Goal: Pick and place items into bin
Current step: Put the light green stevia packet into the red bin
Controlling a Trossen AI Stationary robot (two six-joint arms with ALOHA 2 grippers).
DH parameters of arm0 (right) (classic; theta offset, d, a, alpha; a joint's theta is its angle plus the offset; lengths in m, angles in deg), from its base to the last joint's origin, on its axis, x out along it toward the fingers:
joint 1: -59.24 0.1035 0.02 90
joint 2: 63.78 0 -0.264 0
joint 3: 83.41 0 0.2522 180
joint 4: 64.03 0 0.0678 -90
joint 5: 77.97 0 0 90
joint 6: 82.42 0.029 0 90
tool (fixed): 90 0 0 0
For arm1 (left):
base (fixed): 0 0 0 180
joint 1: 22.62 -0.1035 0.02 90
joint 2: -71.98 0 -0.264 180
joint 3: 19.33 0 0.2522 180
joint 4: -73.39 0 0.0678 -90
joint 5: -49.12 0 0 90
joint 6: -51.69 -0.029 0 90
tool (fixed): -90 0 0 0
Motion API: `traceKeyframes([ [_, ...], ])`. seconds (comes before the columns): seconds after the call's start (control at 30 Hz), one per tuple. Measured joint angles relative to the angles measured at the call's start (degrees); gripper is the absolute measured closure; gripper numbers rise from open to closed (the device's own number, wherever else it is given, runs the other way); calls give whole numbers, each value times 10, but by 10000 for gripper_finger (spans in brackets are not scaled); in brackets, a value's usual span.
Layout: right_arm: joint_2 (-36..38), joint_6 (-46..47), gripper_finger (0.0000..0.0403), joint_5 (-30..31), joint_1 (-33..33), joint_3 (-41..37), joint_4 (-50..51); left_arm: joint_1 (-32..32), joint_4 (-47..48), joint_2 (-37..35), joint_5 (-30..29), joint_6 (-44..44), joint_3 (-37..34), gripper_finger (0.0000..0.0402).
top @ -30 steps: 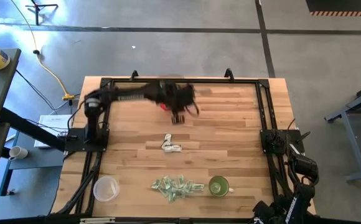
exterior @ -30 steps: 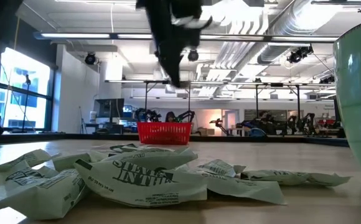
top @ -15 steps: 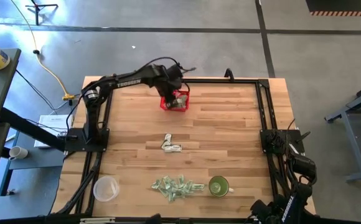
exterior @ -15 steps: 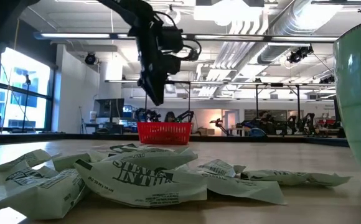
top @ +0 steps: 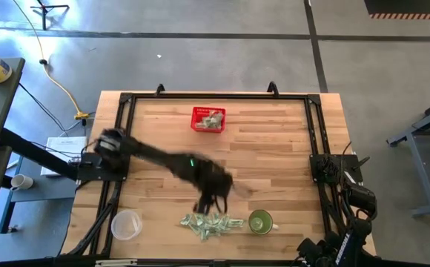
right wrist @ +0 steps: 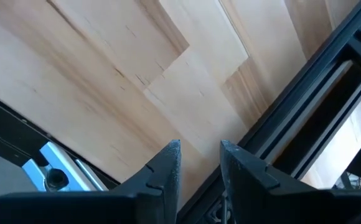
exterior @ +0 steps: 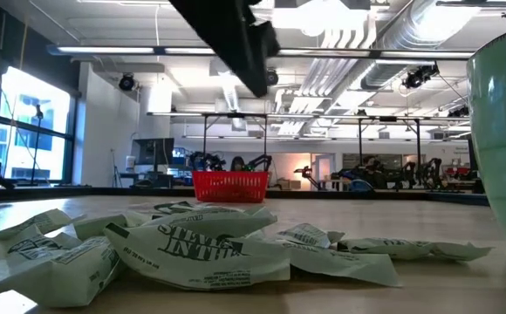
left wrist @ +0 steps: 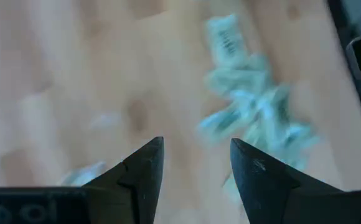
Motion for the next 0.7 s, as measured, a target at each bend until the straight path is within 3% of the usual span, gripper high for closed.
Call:
traceKeyframes([
  [0.2,0,-10,299,13,3,0,0,68,-147,87,10,51,0,181],
  [0.7,0,-16,299,16,11,0,9,88,-338,157,-58,116,0,181],
])
